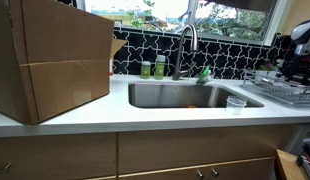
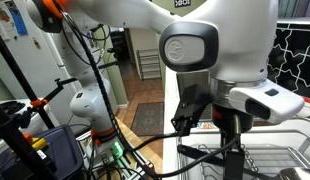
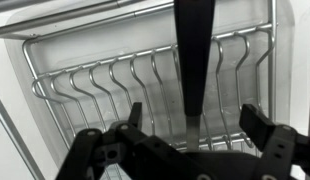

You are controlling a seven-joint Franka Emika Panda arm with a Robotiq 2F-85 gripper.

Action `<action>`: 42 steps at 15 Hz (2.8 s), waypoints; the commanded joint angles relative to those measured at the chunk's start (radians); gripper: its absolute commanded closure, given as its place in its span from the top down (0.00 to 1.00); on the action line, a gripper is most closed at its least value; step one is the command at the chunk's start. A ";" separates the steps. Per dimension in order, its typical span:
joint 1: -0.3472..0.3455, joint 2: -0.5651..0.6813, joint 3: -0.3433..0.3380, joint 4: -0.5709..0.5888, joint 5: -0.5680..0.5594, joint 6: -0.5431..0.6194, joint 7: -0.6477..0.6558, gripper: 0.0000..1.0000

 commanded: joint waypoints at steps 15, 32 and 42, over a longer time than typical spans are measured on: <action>-0.010 0.112 0.016 -0.004 0.069 0.081 0.005 0.55; -0.021 0.095 0.017 0.020 0.112 0.035 -0.006 0.02; -0.010 -0.026 0.016 0.040 0.118 -0.049 -0.028 0.02</action>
